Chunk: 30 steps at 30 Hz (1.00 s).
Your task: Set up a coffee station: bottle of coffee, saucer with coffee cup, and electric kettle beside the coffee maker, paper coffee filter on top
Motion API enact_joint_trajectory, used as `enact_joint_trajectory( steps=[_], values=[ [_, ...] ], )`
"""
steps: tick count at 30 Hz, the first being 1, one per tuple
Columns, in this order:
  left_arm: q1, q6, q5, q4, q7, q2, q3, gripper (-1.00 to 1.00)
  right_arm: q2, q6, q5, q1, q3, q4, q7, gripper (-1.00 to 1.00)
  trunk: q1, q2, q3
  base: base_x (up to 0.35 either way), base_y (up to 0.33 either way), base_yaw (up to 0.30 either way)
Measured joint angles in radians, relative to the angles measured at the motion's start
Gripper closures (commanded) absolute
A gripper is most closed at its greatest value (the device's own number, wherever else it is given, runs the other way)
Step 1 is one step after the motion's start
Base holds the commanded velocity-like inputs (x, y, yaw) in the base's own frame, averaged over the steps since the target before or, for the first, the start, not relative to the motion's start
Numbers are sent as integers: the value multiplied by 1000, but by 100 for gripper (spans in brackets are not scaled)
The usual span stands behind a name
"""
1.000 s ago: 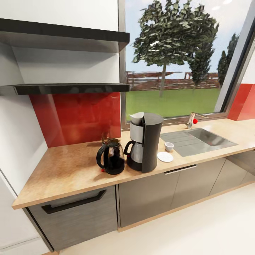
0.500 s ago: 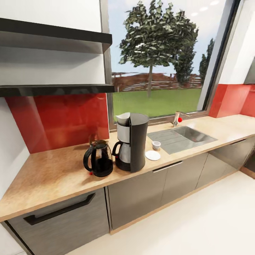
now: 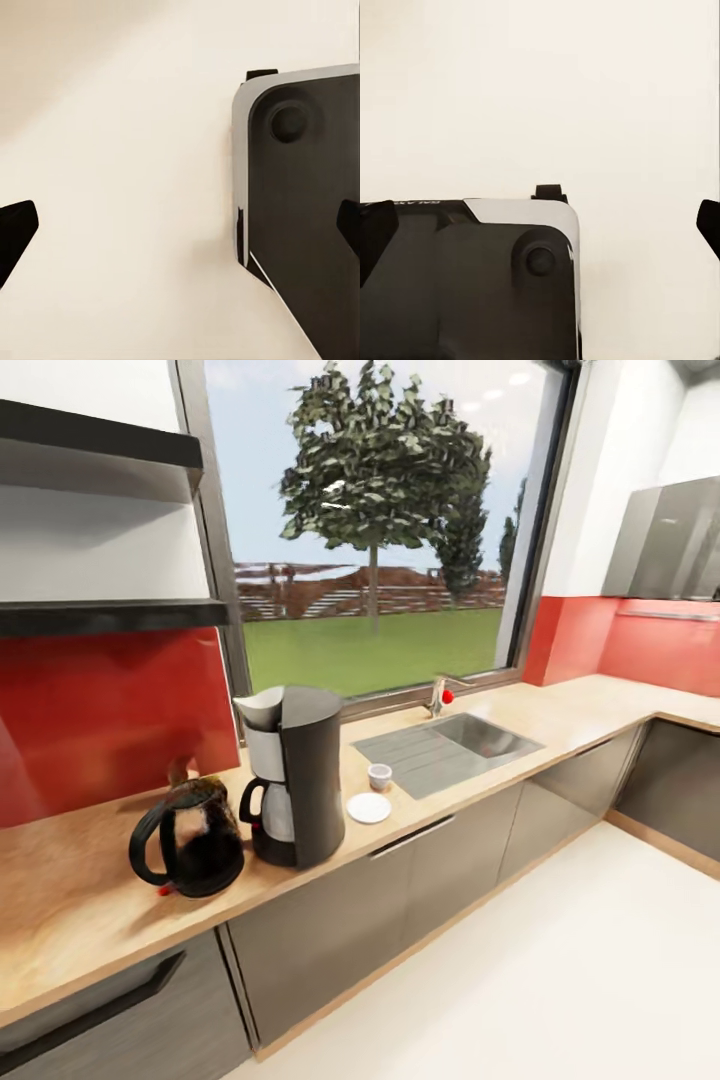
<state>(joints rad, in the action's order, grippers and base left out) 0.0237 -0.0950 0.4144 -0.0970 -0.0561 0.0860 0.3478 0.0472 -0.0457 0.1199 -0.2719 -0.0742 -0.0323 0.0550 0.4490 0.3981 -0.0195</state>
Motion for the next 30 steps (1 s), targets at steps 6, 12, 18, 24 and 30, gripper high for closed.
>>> enact_joint_trajectory(
  steps=[6,12,18,24,30],
  values=[
    [0,0,1,-1,-1,1,0,-100,0,0,0,0,1,0,-1,-100,0,0,0,239,-197,-298],
    [0,1,2,0,0,1,-3,-100,0,-1,0,0,1,0,-2,-100,0,0,0,237,-197,-298],
    [0,1,2,0,0,1,-5,-100,0,-1,0,0,1,0,-3,-100,0,0,0,237,-197,-297],
    [0,0,2,0,-1,1,-5,-100,0,-1,0,0,1,0,-5,-100,0,0,0,234,-201,-297],
    [0,0,2,0,-2,1,-2,-100,0,-1,0,0,1,0,-6,-100,0,0,0,207,-223,-257]
  ],
)
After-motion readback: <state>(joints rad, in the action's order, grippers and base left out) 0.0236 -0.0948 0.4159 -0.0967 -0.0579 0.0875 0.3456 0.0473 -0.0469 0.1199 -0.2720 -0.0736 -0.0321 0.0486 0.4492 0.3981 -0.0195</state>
